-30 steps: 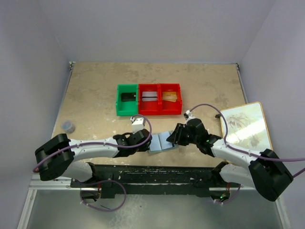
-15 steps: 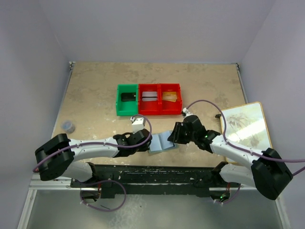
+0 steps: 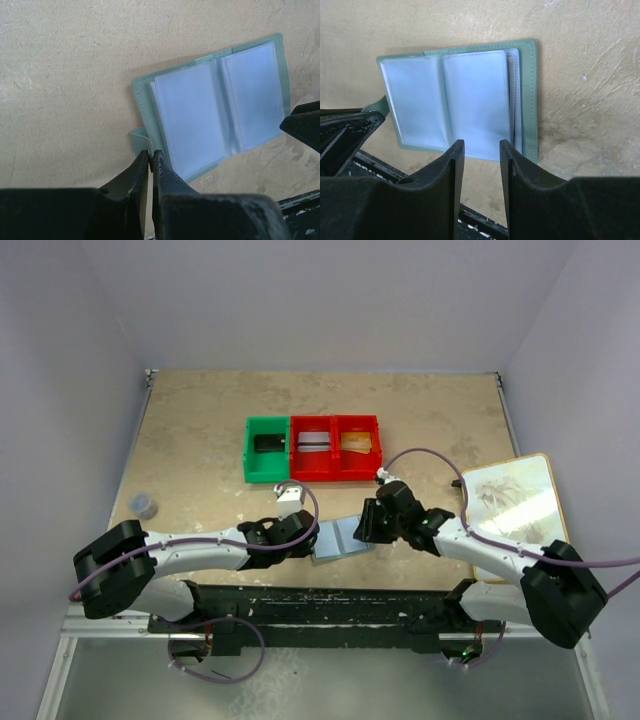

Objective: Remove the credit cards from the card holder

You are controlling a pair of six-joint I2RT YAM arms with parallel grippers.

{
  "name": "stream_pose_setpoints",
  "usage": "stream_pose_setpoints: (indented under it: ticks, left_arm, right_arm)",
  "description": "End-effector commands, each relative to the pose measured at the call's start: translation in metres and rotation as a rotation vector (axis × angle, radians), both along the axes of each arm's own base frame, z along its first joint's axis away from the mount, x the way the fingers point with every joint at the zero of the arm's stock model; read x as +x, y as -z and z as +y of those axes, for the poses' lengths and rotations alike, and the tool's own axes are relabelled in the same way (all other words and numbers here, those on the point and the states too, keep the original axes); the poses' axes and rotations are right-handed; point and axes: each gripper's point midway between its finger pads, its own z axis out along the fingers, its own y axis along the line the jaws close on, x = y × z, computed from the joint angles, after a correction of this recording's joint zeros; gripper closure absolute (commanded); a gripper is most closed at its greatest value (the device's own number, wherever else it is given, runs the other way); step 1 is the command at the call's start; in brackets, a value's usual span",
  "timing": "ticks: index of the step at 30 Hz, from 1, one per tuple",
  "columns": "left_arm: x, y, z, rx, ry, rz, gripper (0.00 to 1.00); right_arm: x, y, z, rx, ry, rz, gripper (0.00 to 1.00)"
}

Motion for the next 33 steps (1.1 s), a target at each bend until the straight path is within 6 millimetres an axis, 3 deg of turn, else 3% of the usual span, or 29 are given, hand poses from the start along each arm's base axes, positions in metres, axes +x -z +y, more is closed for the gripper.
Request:
stream_pose_setpoints:
  ticks: [1,6,15,24,33]
  left_arm:
    - [0.008,-0.013,-0.010,-0.021,0.006,-0.038,1.00]
    - [0.007,-0.011,-0.007,-0.010,0.004,-0.035,1.00]
    - [0.006,-0.011,-0.003,-0.011,-0.008,-0.039,1.00]
    - [0.006,-0.011,-0.003,-0.009,-0.008,-0.038,1.00]
    - [0.006,-0.010,-0.002,-0.012,-0.014,-0.036,1.00]
  right_arm:
    - [0.010,-0.008,0.001,-0.023,0.022,-0.032,0.62]
    - [0.011,0.002,-0.011,-0.089,0.069,-0.013,0.60]
    - [0.009,-0.004,0.016,0.071,0.002,-0.036,0.61]
    - [0.006,0.017,0.002,-0.023,0.041,0.008,0.61]
    - [0.009,0.006,-0.004,-0.029,0.064,-0.025,0.57]
